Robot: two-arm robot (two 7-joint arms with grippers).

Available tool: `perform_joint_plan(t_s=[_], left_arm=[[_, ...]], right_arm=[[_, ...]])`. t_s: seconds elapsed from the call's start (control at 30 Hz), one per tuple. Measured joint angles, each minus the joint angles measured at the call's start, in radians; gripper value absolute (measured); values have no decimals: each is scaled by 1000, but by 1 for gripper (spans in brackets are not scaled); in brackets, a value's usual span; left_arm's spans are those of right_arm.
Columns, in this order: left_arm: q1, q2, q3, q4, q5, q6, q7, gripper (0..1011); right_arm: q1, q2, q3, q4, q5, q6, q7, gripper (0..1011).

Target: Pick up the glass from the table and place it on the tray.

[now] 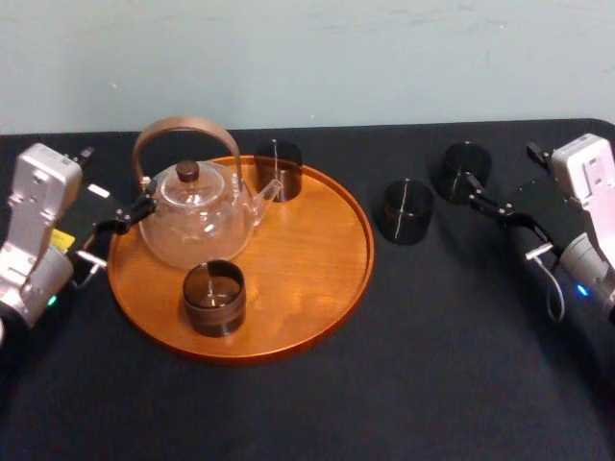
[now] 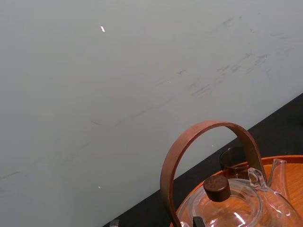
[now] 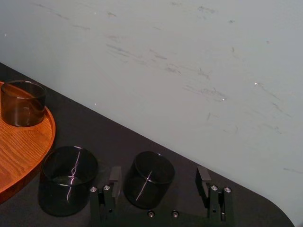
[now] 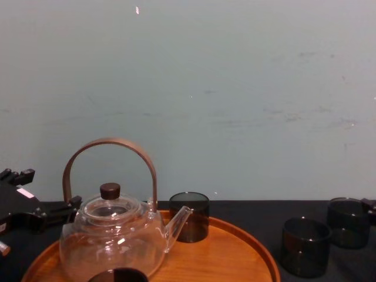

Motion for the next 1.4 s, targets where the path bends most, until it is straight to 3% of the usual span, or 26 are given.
perform_joint_plan(t_s=[1.4], left_arm=[[0, 0, 0, 0, 0, 0, 0, 1009]], right_arm=[[0, 0, 0, 0, 0, 0, 0, 1002]])
